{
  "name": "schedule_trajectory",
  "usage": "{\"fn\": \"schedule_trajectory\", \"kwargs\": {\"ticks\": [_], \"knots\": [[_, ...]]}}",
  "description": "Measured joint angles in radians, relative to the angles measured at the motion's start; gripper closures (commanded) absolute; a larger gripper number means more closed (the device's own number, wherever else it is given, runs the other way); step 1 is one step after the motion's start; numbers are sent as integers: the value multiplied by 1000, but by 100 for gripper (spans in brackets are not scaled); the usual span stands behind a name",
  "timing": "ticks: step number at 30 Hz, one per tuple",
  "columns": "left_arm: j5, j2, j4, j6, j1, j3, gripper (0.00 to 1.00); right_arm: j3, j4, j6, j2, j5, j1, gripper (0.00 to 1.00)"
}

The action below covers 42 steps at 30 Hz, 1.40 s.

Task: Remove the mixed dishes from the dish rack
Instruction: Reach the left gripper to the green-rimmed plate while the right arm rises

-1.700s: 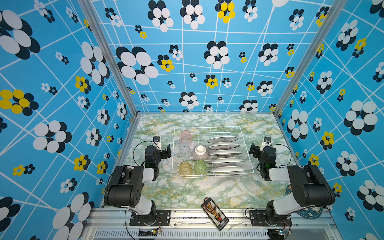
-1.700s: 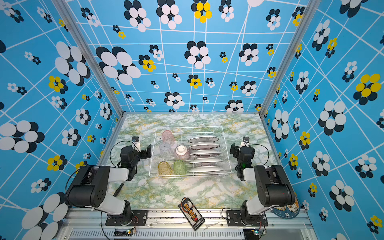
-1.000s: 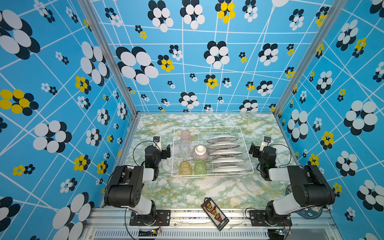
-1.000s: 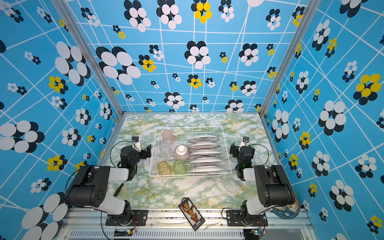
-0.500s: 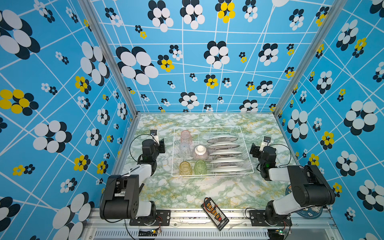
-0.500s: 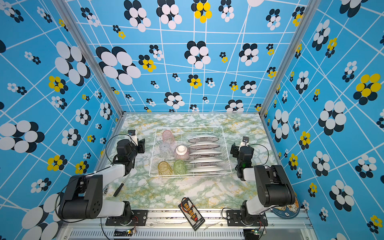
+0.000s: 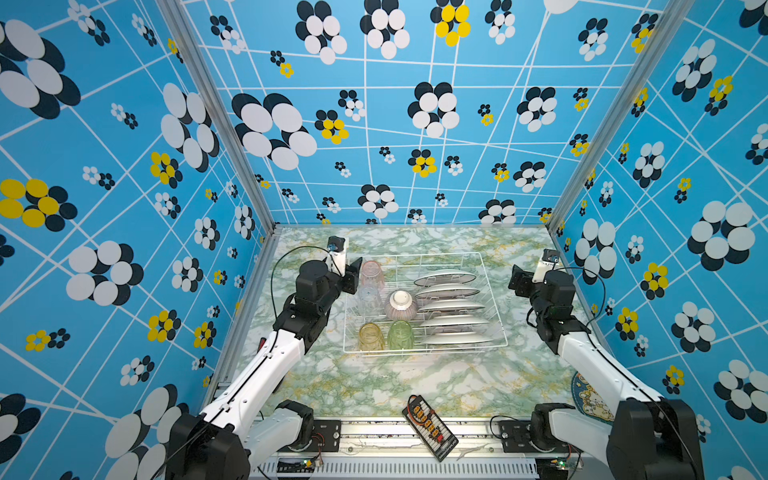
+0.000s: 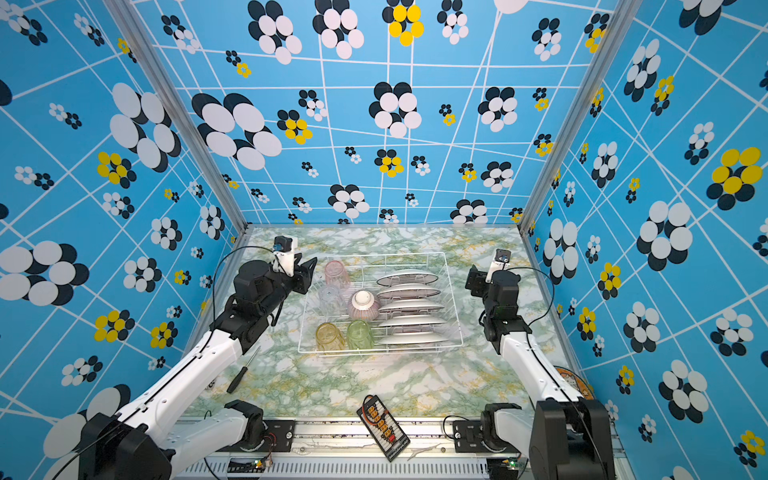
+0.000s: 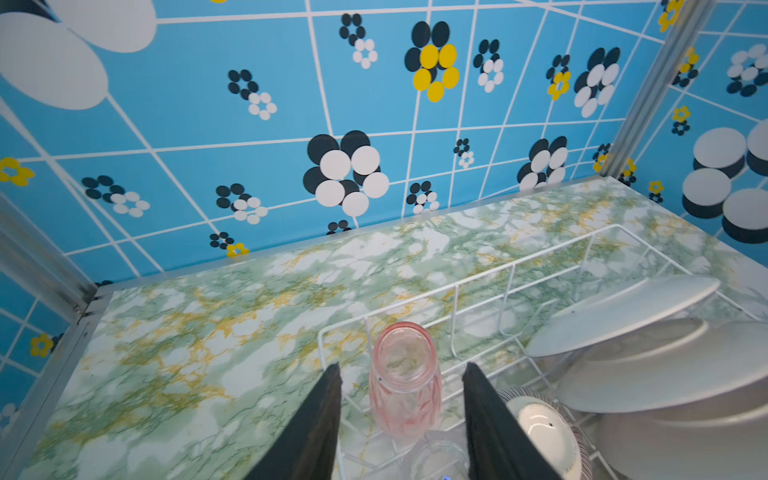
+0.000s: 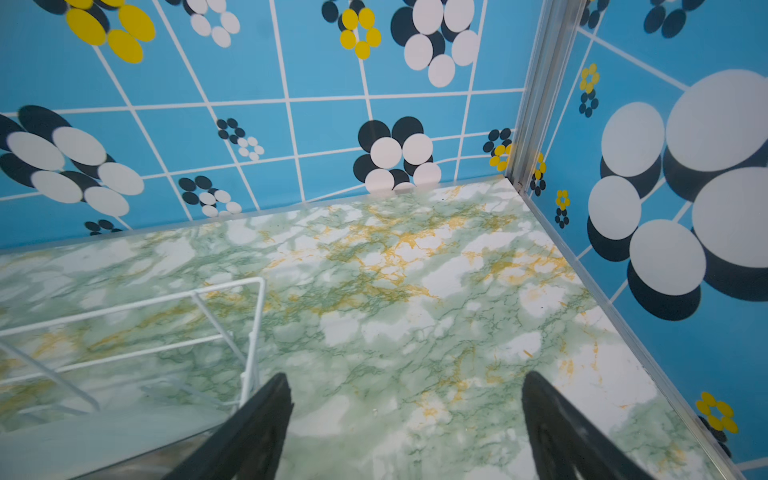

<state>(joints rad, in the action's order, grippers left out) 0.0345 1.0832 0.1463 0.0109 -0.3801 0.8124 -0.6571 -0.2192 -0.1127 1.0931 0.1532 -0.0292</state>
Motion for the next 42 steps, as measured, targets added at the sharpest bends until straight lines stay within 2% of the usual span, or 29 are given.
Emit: {"fn": "schedule_trajectory", "kwargs": {"ticks": [3,7,16,20,24,29,38,42], "knots": [[-25,29,-70,49,-104,90,46,-82,169,-35,-89,-64,0,11],[-43,134,-155,117,-200,289,47,-145,351,-78,-175,-130,0,11],[-3,420,-329,207,-276,628,50,-283,647,-112,-149,-189,-18,13],[-4,548,-414,274,-328,761,50,-292,707,-113,-141,-190,-32,13],[-2,636,-504,352,-376,862,53,-297,742,-113,-137,-193,-48,14],[-11,726,-640,467,-430,989,52,-329,764,-113,-114,-197,-81,14],[-80,804,-754,609,-467,1069,49,-344,762,-125,-87,-211,-144,14],[-107,847,-788,669,-467,1104,52,-345,762,-133,-85,-211,-151,14]]}}
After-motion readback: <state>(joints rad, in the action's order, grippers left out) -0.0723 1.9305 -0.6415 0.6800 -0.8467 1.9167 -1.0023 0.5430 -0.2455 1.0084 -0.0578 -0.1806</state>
